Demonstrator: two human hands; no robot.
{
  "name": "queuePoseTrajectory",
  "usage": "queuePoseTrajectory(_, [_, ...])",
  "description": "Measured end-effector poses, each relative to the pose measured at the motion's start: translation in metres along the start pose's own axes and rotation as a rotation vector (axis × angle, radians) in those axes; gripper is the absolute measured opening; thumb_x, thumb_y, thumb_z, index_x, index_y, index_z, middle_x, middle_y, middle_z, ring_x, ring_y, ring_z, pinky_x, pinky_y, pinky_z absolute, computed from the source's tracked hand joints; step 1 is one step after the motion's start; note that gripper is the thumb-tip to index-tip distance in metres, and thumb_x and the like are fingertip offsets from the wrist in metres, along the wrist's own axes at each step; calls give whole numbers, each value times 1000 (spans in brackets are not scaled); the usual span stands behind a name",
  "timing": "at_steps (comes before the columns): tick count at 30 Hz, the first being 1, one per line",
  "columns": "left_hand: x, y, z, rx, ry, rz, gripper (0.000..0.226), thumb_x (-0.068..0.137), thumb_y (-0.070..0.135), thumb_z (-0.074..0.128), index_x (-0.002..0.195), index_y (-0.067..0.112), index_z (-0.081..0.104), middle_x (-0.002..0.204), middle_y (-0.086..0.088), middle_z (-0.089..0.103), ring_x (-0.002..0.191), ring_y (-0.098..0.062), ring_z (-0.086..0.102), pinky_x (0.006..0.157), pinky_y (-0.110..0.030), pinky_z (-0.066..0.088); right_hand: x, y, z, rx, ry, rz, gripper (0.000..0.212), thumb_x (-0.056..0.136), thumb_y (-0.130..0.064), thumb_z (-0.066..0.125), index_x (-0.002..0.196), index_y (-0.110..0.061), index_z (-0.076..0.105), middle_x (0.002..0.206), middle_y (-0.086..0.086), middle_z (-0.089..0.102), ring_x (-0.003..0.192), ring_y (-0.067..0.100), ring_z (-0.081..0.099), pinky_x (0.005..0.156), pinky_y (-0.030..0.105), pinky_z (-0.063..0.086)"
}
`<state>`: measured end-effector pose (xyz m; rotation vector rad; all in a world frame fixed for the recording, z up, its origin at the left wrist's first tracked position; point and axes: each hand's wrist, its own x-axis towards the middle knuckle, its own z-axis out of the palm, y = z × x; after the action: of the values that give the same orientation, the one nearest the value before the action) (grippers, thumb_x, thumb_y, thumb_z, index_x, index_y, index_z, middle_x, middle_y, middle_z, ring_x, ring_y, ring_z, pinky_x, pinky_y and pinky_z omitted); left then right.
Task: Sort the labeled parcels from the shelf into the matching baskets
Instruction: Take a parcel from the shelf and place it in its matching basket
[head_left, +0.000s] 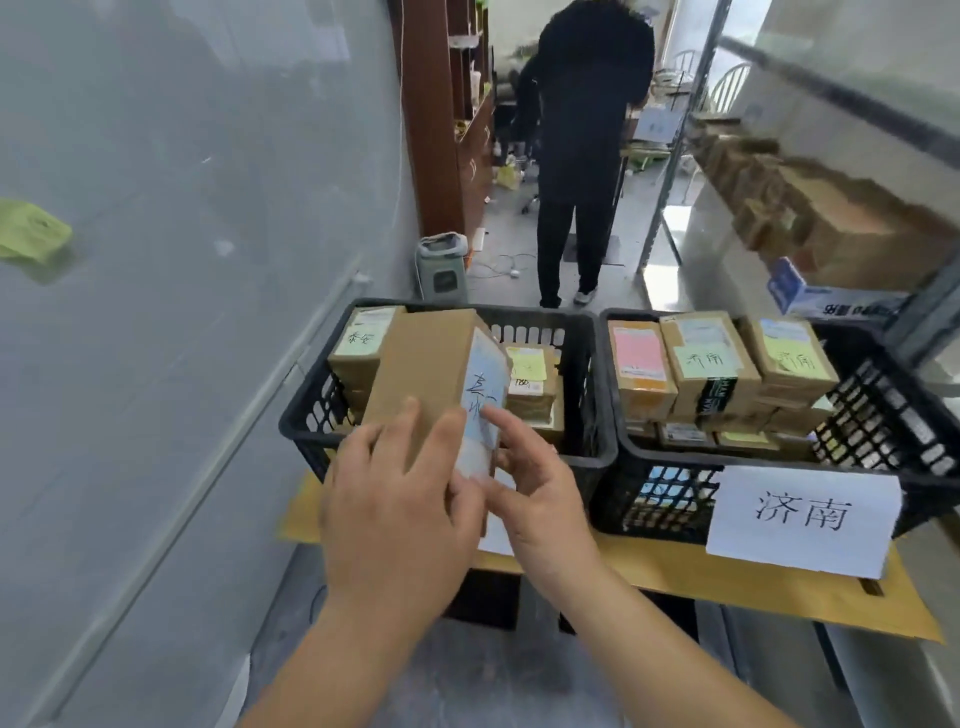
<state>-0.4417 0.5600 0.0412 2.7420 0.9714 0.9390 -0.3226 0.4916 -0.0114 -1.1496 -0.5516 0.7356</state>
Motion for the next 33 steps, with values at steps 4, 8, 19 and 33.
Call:
queuePoseTrajectory(4, [44,-46,9,-34,-45,-31,48,83,18,52,130,21,62,128,-15,61,102,-37,56,70,-41,50,42,-6,25,-121,49,-56,69,86,18,66,134,-32,60,117,-18,70,104,7,68,79,29,60])
queuePoseTrajectory(8, [68,-72,32,-92,-130,-64,47,88,26,45,133,24,58,125,-14,59,103,-33,57,60,-37,50,72,0,41,-304,95,-142,71,82,9,73,131,-41,61,141,-10,51,129,8,53,91,29,58])
queuePoseTrajectory(19, [132,-99,111,-167,-210,-129,50,91,30,59,140,26,49,127,-10,56,111,-28,53,78,-37,53,161,24,23,-369,55,-50,60,90,3,72,135,-37,60,150,-15,35,125,-18,43,90,5,46])
queuePoseTrajectory(33, [211,-133,185,-123,-383,-206,49,97,49,40,143,33,44,130,8,57,111,-7,47,78,-23,44,271,65,1,-272,162,129,57,89,-5,74,125,-49,67,141,-33,43,132,-11,43,105,32,52])
